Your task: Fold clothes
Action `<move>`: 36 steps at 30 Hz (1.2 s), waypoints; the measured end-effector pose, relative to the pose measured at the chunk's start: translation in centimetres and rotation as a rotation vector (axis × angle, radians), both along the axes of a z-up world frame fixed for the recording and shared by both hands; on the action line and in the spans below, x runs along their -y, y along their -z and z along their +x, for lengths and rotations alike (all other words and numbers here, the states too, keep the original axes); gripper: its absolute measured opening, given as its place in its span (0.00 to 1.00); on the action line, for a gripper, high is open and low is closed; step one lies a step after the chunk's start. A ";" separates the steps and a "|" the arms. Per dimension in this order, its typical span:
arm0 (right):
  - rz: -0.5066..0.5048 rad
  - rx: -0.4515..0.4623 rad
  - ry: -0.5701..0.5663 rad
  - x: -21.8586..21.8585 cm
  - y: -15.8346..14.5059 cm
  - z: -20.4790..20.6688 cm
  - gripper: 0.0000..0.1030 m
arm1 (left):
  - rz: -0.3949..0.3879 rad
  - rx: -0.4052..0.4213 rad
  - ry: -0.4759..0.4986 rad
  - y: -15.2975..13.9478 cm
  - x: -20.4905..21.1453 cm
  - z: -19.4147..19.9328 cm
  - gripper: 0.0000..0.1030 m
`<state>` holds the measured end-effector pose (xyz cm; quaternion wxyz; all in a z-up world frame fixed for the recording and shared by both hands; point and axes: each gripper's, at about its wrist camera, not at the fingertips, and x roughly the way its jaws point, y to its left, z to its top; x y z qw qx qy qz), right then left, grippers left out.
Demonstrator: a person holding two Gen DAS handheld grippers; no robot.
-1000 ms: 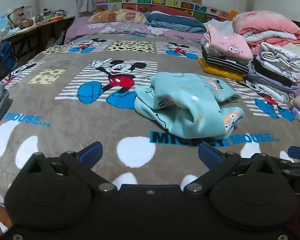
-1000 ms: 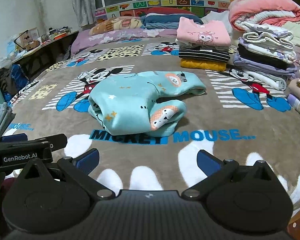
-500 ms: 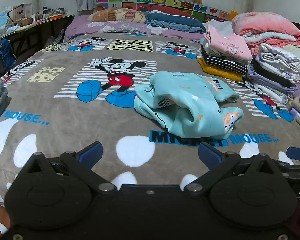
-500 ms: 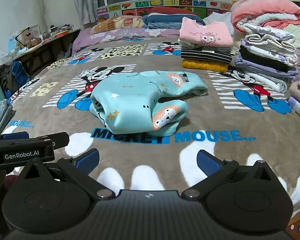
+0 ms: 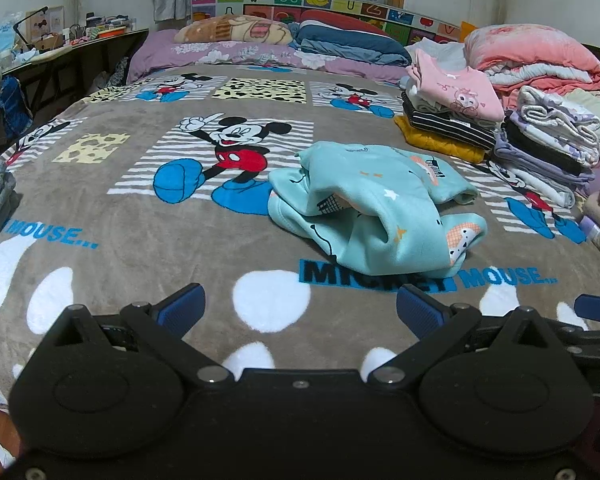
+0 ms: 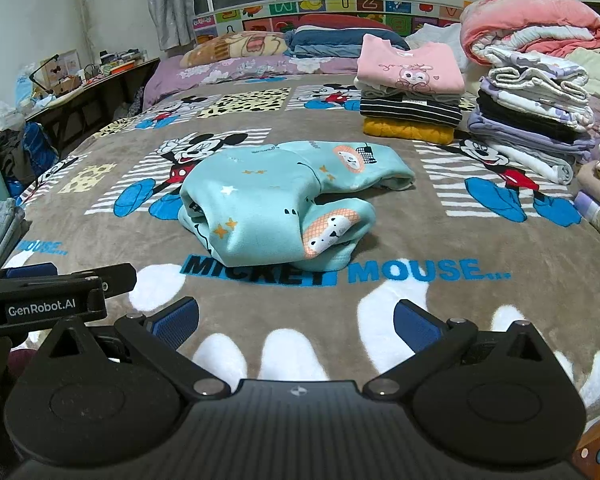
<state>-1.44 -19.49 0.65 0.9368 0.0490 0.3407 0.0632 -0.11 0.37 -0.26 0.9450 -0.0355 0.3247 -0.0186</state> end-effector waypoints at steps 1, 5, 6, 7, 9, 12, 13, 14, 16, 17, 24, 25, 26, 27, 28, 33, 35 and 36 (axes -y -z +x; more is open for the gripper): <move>0.000 0.000 0.000 0.0 0.0 0.0 1.00 | 0.000 0.000 0.000 0.0 0.0 0.0 1.00; 0.001 -0.001 -0.002 0.0 0.0 -0.1 1.00 | 0.000 0.000 0.000 0.0 0.0 -0.1 1.00; 0.000 0.000 -0.002 0.1 -0.1 -0.2 1.00 | 0.000 0.001 0.001 0.0 0.0 -0.1 1.00; 0.000 0.000 -0.002 0.0 -0.1 -0.2 1.00 | 0.000 0.001 0.001 0.0 0.0 -0.1 1.00; 0.000 0.001 -0.002 0.0 -0.1 -0.2 1.00 | -0.001 0.002 0.000 -0.1 0.0 -0.1 1.00; 0.001 0.002 -0.001 0.0 -0.1 -0.2 1.00 | -0.001 0.002 0.000 -0.1 0.0 -0.1 1.00; 0.002 0.002 0.000 0.0 -0.1 -0.2 1.00 | -0.001 0.002 0.001 -0.1 0.0 -0.1 1.00; 0.002 0.002 0.001 0.1 -0.1 -0.2 1.00 | -0.001 0.002 0.002 -0.1 0.0 -0.1 1.00; 0.004 0.001 0.000 0.1 -0.1 -0.2 1.00 | -0.001 0.003 0.002 -0.1 -0.1 0.0 1.00; 0.004 0.000 0.000 0.1 -0.1 -0.2 1.00 | 0.000 0.002 0.001 -0.1 -0.1 0.0 1.00; 0.019 -0.004 -0.008 0.3 0.1 -0.1 1.00 | -0.022 -0.013 0.004 0.1 -0.3 0.4 1.00; 0.028 -0.007 -0.012 0.4 0.1 0.0 1.00 | -0.026 -0.014 0.006 0.1 -0.4 0.5 1.00; 0.043 -0.012 -0.017 0.5 0.2 0.1 1.00 | -0.030 -0.015 0.008 0.2 -0.4 0.5 1.00; 0.055 -0.016 -0.021 0.7 0.3 0.1 1.00 | -0.033 -0.017 0.009 0.3 -0.4 0.6 1.00; 0.059 -0.014 -0.022 0.7 0.4 0.2 1.00 | -0.036 -0.019 0.007 0.4 -0.4 0.7 1.00; 0.093 0.000 -0.043 1.1 0.8 0.4 1.00 | -0.055 -0.031 0.002 1.0 -0.5 1.3 1.00; 0.099 0.007 -0.053 1.1 0.8 0.6 1.00 | -0.064 -0.032 0.006 1.2 -0.6 1.5 1.00; 0.105 0.016 -0.059 1.2 0.8 0.7 1.00 | -0.069 -0.023 0.008 1.1 -0.6 1.6 1.00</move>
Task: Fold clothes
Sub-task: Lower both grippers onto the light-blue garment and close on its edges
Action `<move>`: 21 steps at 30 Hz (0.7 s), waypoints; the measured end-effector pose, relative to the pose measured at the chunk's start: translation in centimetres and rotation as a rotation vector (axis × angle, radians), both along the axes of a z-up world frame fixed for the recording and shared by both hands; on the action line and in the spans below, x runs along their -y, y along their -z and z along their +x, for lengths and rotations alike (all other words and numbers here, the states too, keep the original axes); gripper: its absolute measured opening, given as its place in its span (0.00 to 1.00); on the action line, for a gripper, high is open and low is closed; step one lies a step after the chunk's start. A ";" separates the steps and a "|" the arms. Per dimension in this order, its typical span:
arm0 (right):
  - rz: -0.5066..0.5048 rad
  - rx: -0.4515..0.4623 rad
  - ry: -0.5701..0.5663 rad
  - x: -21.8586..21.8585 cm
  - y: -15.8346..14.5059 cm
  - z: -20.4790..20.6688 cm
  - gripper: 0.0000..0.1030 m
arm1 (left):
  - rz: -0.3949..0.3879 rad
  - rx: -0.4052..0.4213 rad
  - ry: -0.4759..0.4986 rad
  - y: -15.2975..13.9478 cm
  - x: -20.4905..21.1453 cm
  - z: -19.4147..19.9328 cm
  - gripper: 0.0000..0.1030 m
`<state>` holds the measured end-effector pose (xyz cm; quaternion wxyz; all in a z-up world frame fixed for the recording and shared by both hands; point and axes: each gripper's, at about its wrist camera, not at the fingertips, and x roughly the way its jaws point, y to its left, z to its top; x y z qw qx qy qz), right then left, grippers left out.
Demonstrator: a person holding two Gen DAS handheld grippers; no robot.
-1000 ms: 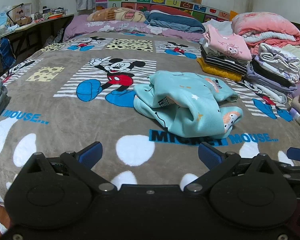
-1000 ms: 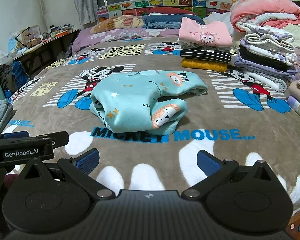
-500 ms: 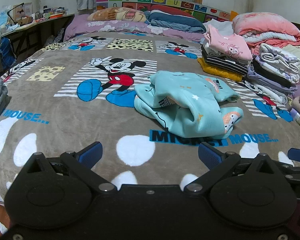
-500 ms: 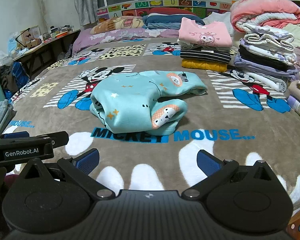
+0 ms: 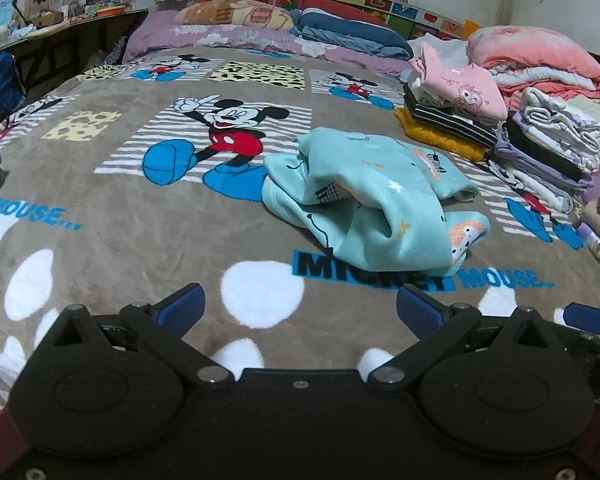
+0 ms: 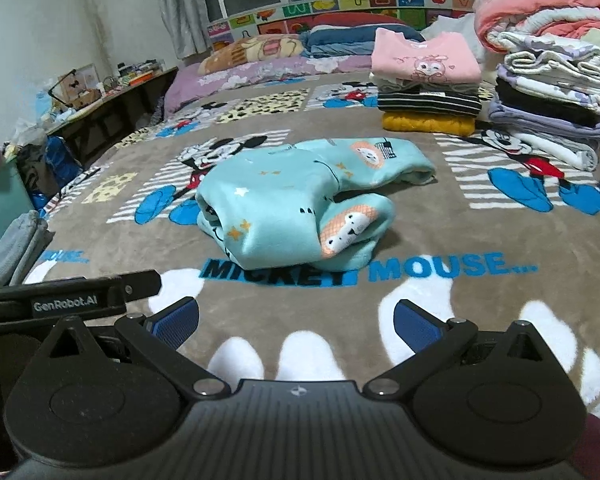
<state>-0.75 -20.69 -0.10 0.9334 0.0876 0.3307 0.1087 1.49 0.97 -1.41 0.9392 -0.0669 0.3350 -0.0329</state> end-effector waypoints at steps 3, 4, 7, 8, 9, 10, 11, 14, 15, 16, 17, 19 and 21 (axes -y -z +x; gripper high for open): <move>0.014 0.031 -0.011 0.2 -0.3 0.3 1.00 | -0.015 0.042 0.000 -0.1 -0.2 0.0 1.00; 0.021 0.041 -0.012 0.4 -0.4 0.4 1.00 | -0.019 0.064 -0.011 -0.1 -0.3 0.0 1.00; 0.051 0.069 -0.013 1.0 -0.6 1.0 1.00 | -0.007 0.050 -0.014 0.2 -0.5 0.4 1.00; 0.059 0.076 -0.015 1.2 -0.6 1.1 1.00 | 0.000 0.033 -0.010 0.3 -0.5 0.7 1.00; 0.067 0.084 -0.018 1.4 -0.6 1.3 1.00 | 0.007 0.016 -0.005 0.5 -0.5 0.9 1.00; 0.074 0.090 -0.024 1.5 -0.5 1.4 1.00 | 0.002 0.002 0.007 0.6 -0.6 1.2 1.00; 0.079 0.093 -0.030 1.6 -0.3 1.6 1.00 | -0.009 -0.012 0.022 0.8 -0.8 1.4 1.00; 0.083 0.066 -0.060 1.5 0.1 2.2 1.00 | -0.021 -0.010 0.038 1.0 -1.1 1.8 1.00; 0.078 0.045 -0.074 1.3 0.2 2.6 1.00 | -0.031 -0.006 0.045 1.1 -1.3 2.0 1.00; 0.073 0.038 -0.074 1.3 0.3 2.9 1.00 | -0.049 -0.002 0.054 1.1 -1.6 2.4 1.00; 0.069 0.031 -0.077 1.2 0.3 3.3 1.00 | -0.069 0.003 0.062 1.1 -1.9 2.9 1.00; 0.061 0.028 -0.100 1.1 0.3 3.9 1.00 | -0.096 0.012 0.065 1.0 -2.7 4.1 1.00; 0.042 0.033 -0.128 0.9 0.1 4.7 1.00 | -0.130 0.006 0.067 1.1 -3.9 5.9 1.00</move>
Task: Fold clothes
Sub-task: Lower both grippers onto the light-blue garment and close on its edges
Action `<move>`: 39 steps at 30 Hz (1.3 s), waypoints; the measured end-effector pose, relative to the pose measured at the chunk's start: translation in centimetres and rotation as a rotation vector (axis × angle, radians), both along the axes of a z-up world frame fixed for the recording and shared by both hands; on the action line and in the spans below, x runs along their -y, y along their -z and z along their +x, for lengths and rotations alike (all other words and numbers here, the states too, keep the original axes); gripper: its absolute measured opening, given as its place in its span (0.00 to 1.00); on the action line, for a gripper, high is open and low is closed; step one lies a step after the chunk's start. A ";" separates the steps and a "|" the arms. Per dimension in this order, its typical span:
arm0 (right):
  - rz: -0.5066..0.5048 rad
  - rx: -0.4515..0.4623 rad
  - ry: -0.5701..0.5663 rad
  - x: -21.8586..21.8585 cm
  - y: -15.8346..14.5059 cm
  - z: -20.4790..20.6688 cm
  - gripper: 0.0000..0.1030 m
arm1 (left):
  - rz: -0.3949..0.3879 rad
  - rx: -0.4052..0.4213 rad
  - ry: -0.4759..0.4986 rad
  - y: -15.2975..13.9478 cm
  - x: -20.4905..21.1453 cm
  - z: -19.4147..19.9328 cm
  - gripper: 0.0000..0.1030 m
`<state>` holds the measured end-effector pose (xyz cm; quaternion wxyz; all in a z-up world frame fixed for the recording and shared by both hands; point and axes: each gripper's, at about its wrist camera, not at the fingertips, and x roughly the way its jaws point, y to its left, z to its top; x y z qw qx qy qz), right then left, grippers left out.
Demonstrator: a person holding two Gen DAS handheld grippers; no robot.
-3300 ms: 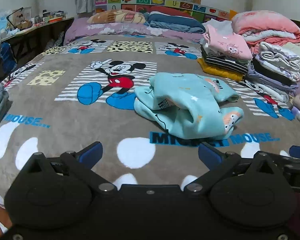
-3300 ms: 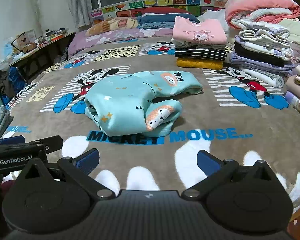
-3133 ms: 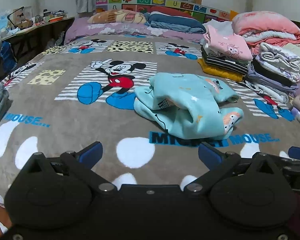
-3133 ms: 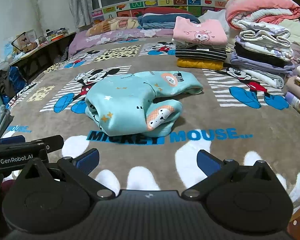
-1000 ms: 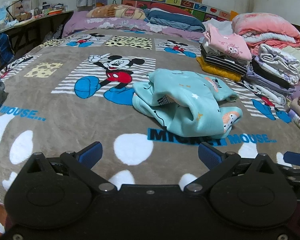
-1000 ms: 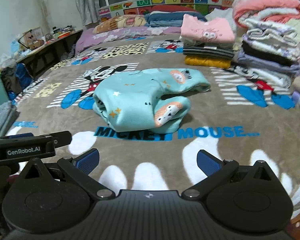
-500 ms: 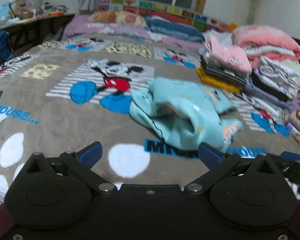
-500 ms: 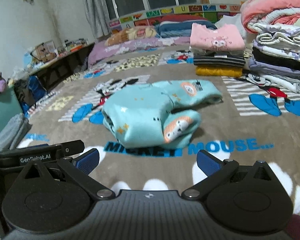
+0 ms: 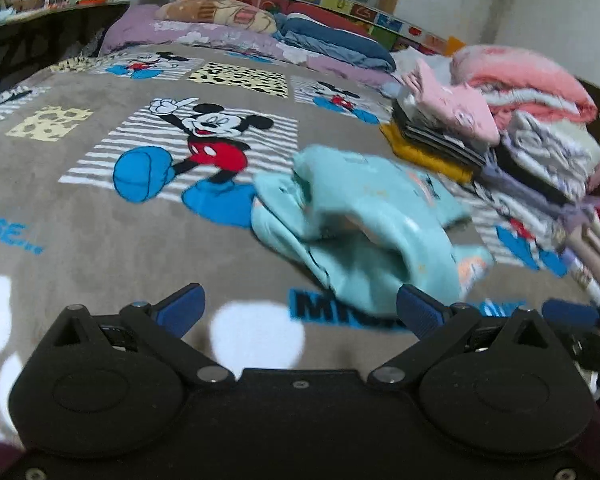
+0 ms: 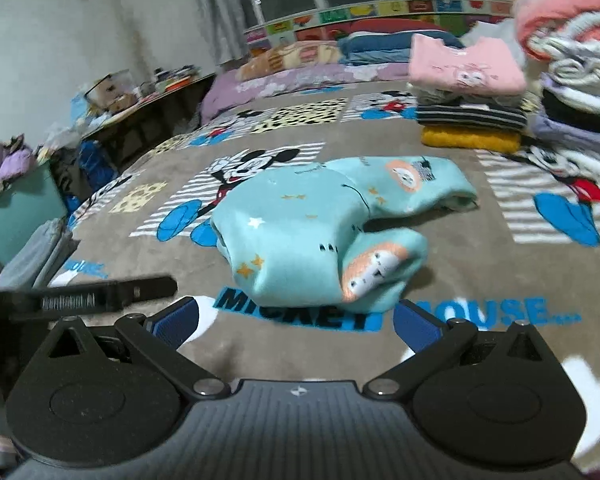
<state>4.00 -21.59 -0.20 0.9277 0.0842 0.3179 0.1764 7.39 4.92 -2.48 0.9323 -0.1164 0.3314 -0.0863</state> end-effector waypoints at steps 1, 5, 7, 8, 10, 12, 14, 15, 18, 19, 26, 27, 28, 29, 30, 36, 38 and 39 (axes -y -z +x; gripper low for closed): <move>-0.011 0.003 -0.010 -0.1 -0.2 0.5 1.00 | -0.011 -0.003 0.006 0.0 -0.5 0.9 0.99; -0.030 0.021 -0.059 0.1 -1.3 3.4 1.00 | -0.006 0.011 0.028 -0.2 -2.2 4.0 0.98; -0.065 0.032 -0.088 0.0 -1.9 5.1 0.97 | 0.000 0.013 0.041 -0.2 -2.9 5.7 0.97; -0.083 0.036 -0.103 0.0 -2.3 5.9 0.96 | 0.003 0.015 0.048 -0.2 -3.2 6.6 0.93; -0.115 0.042 -0.133 -0.2 -2.8 7.6 0.89 | -0.002 0.013 0.076 0.0 -3.7 8.3 0.87; -0.161 0.052 -0.163 -0.6 -3.2 9.4 0.83 | -0.017 0.013 0.104 0.3 -4.0 9.8 0.78; -0.207 0.057 -0.196 -1.2 -3.3 11.1 0.79 | -0.037 0.020 0.133 0.8 -4.1 11.0 0.72; -0.225 0.053 -0.214 -1.7 -3.3 12.1 0.76 | -0.047 0.025 0.147 1.0 -4.1 11.5 0.72; -0.275 0.051 -0.257 -2.9 -3.3 14.8 0.74 | -0.073 0.055 0.206 2.0 -4.1 12.3 0.71; -0.297 0.053 -0.280 -3.5 -3.3 15.7 0.75 | -0.067 0.060 0.225 2.3 -3.9 12.6 0.71; -0.426 0.022 -0.503 -7.5 -2.2 21.9 0.75 | -0.110 0.050 0.289 4.2 -4.5 13.8 0.71; -0.435 0.013 -0.542 -7.9 -2.1 22.8 0.75 | -0.121 0.054 0.294 4.2 -4.6 13.7 0.71; -0.438 -0.002 -0.590 -8.3 -2.0 23.7 0.75 | -0.132 0.057 0.299 4.2 -4.7 13.7 0.71; -0.435 -0.022 -0.636 -8.6 -1.9 24.7 0.75 | -0.143 0.061 0.303 4.2 -4.8 13.6 0.71; -0.429 -0.048 -0.680 -8.9 -1.8 25.7 0.75 | -0.154 0.064 0.308 4.2 -4.8 13.6 0.71; -0.353 -0.222 -0.791 -9.9 -0.6 31.9 0.83 | -0.182 0.042 0.305 4.8 -5.2 13.8 0.71; -0.294 -0.299 -0.769 -9.5 0.4 33.6 0.85 | -0.192 0.036 0.302 5.0 -5.3 14.0 0.71; -0.263 -0.338 -0.762 -9.2 1.0 34.3 0.85 | -0.195 0.034 0.301 5.1 -5.4 14.1 0.71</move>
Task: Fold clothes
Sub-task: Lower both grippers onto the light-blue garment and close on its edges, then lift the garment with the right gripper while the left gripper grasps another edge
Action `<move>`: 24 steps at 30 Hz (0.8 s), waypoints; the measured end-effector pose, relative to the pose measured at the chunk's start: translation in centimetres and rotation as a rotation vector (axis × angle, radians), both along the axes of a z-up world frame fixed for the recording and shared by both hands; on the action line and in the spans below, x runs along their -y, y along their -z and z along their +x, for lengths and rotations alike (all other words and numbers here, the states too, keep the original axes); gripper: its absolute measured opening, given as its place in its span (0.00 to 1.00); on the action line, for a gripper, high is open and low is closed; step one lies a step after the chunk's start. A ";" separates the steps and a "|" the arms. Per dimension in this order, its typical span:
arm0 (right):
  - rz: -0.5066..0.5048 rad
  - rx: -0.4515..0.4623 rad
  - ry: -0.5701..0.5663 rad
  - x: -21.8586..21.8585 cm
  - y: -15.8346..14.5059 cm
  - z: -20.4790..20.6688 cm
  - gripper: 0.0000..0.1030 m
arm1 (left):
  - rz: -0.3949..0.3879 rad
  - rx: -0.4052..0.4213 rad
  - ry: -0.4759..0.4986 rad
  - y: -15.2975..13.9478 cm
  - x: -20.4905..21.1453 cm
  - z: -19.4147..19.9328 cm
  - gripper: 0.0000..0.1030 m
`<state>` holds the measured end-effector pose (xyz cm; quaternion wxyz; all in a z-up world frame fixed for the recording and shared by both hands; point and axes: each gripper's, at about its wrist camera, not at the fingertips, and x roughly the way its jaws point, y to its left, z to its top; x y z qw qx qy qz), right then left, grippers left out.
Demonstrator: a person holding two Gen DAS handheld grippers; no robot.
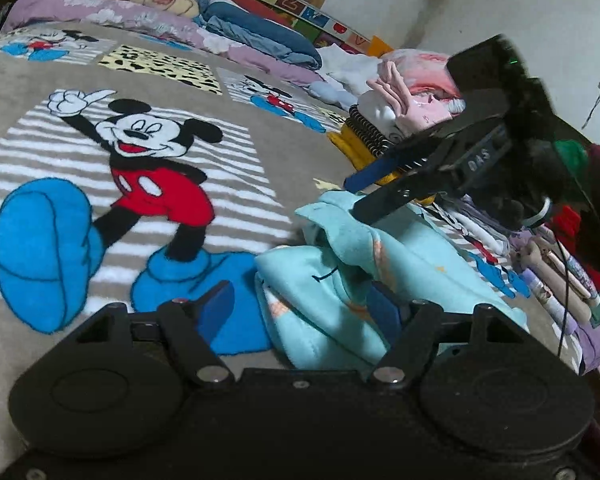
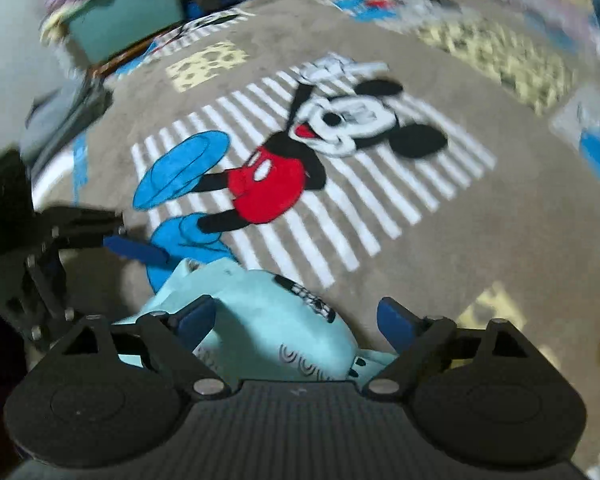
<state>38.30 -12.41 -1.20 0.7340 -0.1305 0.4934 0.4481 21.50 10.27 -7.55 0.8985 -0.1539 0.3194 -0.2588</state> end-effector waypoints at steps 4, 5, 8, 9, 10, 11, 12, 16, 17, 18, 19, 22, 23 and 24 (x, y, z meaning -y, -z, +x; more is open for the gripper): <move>-0.030 -0.032 -0.058 0.2 1.7 -1.0 0.53 | -0.005 -0.010 -0.003 0.2 -0.2 0.1 0.71; -0.026 -0.004 -0.073 0.5 1.4 -1.8 0.49 | -0.006 -0.009 -0.003 0.1 -0.2 0.1 0.71; 0.016 0.076 -0.066 2.3 0.1 -3.6 0.29 | -0.001 0.001 0.001 0.0 -0.1 0.0 0.71; 0.023 0.103 -0.060 2.9 -0.3 -4.2 0.26 | 0.001 0.005 0.002 -0.1 0.0 0.0 0.71; 0.032 0.131 -0.053 3.7 -0.9 -5.0 0.23 | 0.002 0.010 0.003 -0.1 0.1 -0.1 0.71; 0.045 0.151 -0.045 4.4 -1.4 -5.9 0.22 | 0.005 0.016 0.006 -0.2 0.2 -0.2 0.71; 0.058 0.174 -0.038 5.1 -1.9 -6.9 0.21 | 0.008 0.023 0.009 -0.3 0.3 -0.3 0.71; 0.092 0.271 -0.014 7.2 -3.7 -10.9 0.20 | 0.023 0.054 0.027 -0.7 0.8 -0.8 0.71; 0.102 0.295 -0.006 7.7 -4.1 -12.1 0.20 | 0.032 0.065 0.036 -0.9 1.0 -0.9 0.71; 0.110 0.314 0.004 8.2 -4.3 -13.2 0.20 | 0.041 0.079 0.044 -1.1 1.2 -1.1 0.71; 0.117 0.332 0.014 8.7 -4.5 -14.3 0.19 | 0.049 0.090 0.051 -1.2 1.4 -1.2 0.71; 0.132 0.377 0.046 10.4 -4.5 -18.1 0.19 | 0.068 0.129 0.079 -1.6 1.9 -1.8 0.71; 0.135 0.390 0.060 10.8 -4.4 -19.3 0.19 | 0.074 0.141 0.087 -1.7 2.1 -2.0 0.71; 0.137 0.402 0.072 11.2 -4.2 -20.4 0.19 | 0.079 0.155 0.095 -1.8 2.2 -2.2 0.71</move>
